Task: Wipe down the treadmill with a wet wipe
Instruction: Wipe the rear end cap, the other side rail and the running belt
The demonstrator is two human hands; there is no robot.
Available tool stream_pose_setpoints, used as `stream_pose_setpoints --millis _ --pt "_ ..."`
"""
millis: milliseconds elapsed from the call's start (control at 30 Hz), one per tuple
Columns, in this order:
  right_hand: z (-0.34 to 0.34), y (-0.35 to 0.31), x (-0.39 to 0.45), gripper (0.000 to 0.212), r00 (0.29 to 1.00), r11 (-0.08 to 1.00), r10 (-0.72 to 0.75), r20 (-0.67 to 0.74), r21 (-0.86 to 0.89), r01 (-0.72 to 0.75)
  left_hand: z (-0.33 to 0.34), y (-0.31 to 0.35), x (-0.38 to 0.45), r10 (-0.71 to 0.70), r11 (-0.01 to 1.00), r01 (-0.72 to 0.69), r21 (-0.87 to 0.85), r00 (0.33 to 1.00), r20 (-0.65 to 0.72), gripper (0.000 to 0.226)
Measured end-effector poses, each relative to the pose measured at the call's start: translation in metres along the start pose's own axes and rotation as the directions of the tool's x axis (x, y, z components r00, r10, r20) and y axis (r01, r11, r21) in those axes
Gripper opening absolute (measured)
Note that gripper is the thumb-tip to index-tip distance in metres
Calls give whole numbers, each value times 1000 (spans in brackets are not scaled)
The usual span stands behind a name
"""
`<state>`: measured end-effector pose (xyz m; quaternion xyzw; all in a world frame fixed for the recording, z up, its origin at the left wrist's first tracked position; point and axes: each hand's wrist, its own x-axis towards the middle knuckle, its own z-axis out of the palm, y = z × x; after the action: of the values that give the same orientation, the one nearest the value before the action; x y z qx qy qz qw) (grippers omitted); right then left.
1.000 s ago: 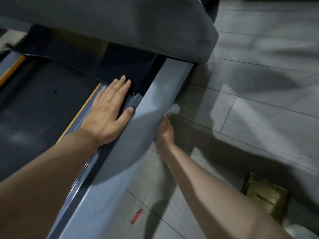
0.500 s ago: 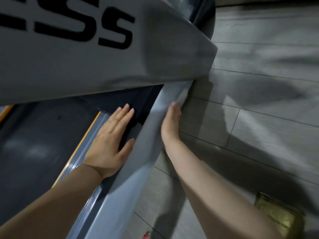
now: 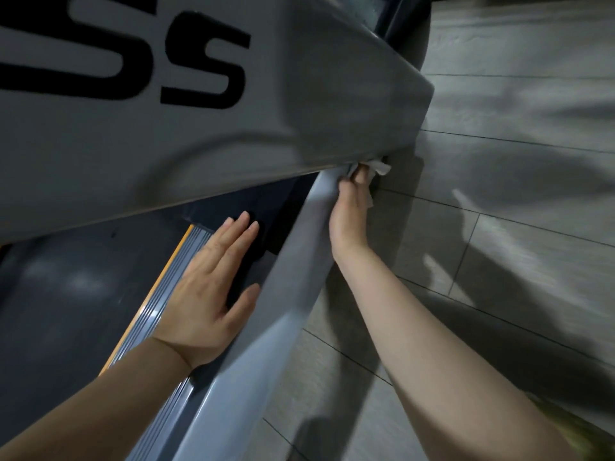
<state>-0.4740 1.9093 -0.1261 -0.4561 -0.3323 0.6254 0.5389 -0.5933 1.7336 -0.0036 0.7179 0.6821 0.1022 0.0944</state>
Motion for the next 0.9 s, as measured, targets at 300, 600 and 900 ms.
stream_pose_setpoints --millis 300,600,900 --pt "-11 17 76 52 948 929 309 -74 237 -284 0 0 1 4 1000 -4 25 1000 16 69" --pt "18 -7 4 59 988 992 102 -119 83 -93 0 -4 2 20 1000 -20 23 1000 14 70" --pt "21 8 -59 49 911 889 -381 156 -210 408 0 -4 1 13 1000 -14 22 1000 8 70"
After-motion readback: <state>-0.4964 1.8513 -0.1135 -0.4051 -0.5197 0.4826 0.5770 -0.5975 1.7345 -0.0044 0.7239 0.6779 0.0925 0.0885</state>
